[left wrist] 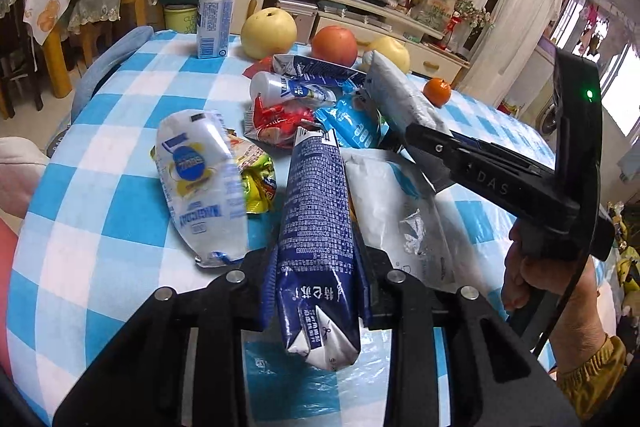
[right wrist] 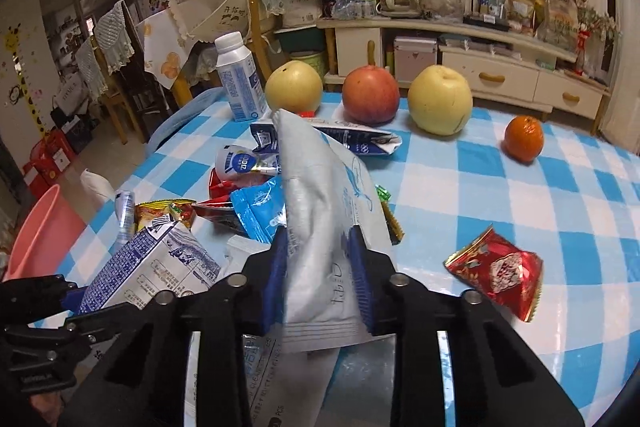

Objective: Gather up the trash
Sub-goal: 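Grasp the blue drink carton with the left tool while the right tool grasps the white wipes pack, then carry the blue carton to the pink bucket and open the left tool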

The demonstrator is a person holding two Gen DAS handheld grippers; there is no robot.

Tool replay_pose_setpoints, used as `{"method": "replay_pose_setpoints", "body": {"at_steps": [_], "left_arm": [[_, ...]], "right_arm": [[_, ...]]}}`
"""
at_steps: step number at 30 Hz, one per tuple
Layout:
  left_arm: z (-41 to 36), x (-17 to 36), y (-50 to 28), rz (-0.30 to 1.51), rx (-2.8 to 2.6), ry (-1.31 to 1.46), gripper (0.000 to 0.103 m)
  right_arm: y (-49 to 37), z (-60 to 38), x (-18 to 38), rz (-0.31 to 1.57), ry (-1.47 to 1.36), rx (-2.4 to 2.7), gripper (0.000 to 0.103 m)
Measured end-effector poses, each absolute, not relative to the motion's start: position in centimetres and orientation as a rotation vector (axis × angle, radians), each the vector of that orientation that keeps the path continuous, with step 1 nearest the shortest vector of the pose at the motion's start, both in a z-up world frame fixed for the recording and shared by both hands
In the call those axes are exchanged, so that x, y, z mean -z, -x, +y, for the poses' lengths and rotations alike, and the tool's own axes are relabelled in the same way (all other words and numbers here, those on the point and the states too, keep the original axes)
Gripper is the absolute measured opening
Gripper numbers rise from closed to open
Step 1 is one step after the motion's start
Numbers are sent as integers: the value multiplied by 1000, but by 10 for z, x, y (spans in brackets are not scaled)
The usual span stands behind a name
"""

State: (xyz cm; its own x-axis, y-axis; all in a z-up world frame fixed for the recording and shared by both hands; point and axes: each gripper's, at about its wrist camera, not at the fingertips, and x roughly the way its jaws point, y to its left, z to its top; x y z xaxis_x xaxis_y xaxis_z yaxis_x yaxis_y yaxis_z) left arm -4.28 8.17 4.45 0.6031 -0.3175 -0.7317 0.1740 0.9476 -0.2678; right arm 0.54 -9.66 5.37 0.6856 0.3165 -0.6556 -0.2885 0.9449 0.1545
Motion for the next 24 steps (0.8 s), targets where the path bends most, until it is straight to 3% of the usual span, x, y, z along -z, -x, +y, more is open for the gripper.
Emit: {"method": "replay_pose_setpoints", "body": {"at_steps": [7, 9, 24], "left_arm": [[93, -54, 48, 845, 309, 226, 32], [95, -58, 50, 834, 314, 237, 32], [157, -107, 76, 654, 209, 308, 32]], "right_arm": [[7, -101, -66, 677, 11, -271, 23], [13, -104, -73, 650, 15, -252, 16], [68, -79, -126, 565, -195, -433, 15]]}}
